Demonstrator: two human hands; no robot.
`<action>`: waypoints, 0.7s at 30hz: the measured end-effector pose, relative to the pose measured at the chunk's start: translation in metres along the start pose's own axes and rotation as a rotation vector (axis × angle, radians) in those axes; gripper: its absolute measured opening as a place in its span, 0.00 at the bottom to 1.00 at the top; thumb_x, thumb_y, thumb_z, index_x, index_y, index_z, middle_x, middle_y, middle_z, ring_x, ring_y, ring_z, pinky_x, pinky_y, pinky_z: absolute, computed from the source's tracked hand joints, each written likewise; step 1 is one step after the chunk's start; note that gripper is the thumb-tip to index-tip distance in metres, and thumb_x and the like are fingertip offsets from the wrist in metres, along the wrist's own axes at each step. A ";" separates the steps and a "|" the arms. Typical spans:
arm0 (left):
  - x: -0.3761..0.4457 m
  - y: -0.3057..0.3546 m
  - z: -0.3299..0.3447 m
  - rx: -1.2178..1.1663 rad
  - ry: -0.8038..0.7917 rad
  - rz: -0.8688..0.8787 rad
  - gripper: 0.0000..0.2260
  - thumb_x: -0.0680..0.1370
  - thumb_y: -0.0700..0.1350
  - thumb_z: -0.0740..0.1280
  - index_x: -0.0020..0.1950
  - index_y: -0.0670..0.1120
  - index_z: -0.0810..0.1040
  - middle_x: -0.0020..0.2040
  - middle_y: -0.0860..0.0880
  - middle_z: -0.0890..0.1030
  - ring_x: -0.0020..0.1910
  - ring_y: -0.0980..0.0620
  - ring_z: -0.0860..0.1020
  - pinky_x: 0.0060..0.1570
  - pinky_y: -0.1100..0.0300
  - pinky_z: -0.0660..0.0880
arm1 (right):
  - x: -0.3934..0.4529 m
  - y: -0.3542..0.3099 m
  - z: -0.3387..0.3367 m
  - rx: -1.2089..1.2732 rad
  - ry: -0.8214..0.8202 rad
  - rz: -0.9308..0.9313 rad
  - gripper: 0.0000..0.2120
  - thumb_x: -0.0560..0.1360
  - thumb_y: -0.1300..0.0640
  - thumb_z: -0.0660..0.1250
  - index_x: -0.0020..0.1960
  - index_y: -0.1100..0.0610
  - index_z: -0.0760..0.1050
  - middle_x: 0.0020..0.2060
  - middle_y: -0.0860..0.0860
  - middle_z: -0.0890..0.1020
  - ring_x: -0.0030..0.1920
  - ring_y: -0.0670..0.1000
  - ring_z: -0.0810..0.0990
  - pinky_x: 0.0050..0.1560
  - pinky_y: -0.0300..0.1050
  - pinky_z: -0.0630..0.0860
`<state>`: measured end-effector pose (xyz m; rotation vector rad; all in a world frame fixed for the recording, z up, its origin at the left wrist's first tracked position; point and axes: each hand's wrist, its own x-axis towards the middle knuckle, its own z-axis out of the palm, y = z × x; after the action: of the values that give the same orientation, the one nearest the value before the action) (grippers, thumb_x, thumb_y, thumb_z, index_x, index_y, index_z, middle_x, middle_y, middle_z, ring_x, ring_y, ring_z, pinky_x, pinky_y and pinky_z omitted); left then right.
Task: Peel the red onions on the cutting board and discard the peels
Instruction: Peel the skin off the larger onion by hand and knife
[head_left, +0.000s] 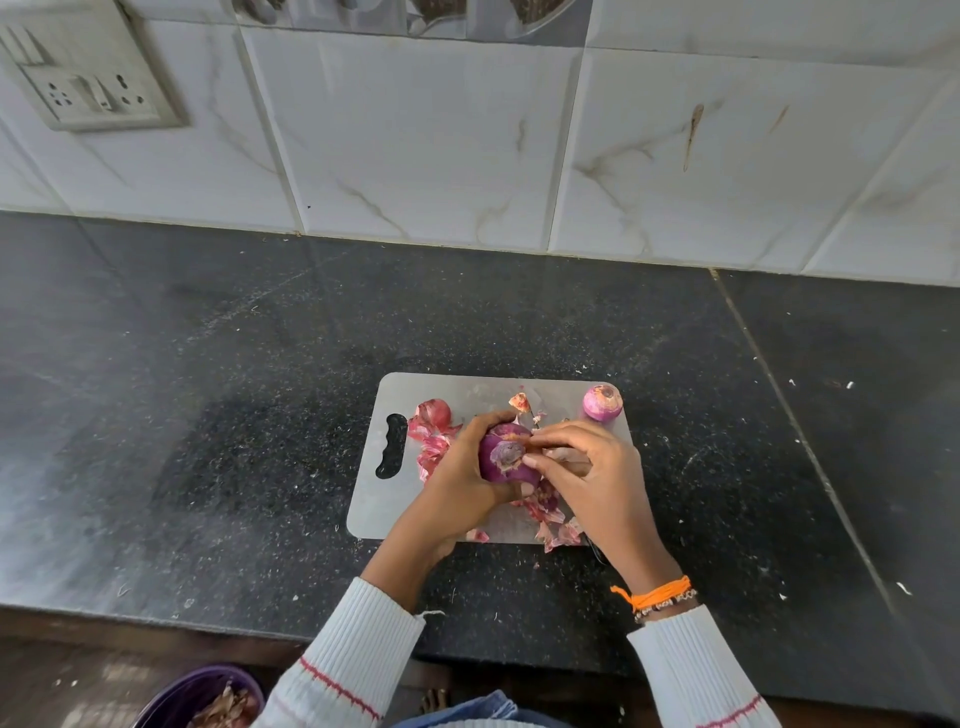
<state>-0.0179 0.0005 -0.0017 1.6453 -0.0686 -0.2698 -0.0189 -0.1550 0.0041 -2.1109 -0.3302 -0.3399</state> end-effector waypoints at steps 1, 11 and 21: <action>0.000 0.000 0.000 0.012 -0.001 0.003 0.32 0.66 0.31 0.74 0.65 0.49 0.68 0.59 0.47 0.75 0.56 0.53 0.78 0.57 0.56 0.76 | 0.000 0.000 0.000 0.004 0.004 0.005 0.07 0.68 0.61 0.74 0.46 0.58 0.83 0.43 0.49 0.83 0.45 0.43 0.81 0.46 0.40 0.80; -0.001 0.005 0.002 0.016 -0.005 0.003 0.31 0.66 0.32 0.74 0.65 0.48 0.69 0.58 0.48 0.75 0.55 0.53 0.78 0.55 0.58 0.78 | 0.000 -0.002 0.000 -0.044 0.057 -0.038 0.02 0.70 0.64 0.72 0.42 0.59 0.81 0.41 0.49 0.81 0.43 0.44 0.80 0.43 0.34 0.77; -0.004 0.007 0.002 -0.148 0.028 -0.058 0.28 0.68 0.31 0.73 0.65 0.47 0.69 0.53 0.51 0.77 0.51 0.57 0.79 0.52 0.63 0.78 | -0.003 -0.003 -0.001 0.163 0.094 0.247 0.06 0.72 0.60 0.71 0.44 0.50 0.79 0.41 0.48 0.83 0.45 0.47 0.82 0.46 0.42 0.80</action>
<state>-0.0213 -0.0015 0.0057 1.5048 0.0196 -0.2890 -0.0227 -0.1544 0.0053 -1.9413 -0.0389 -0.2567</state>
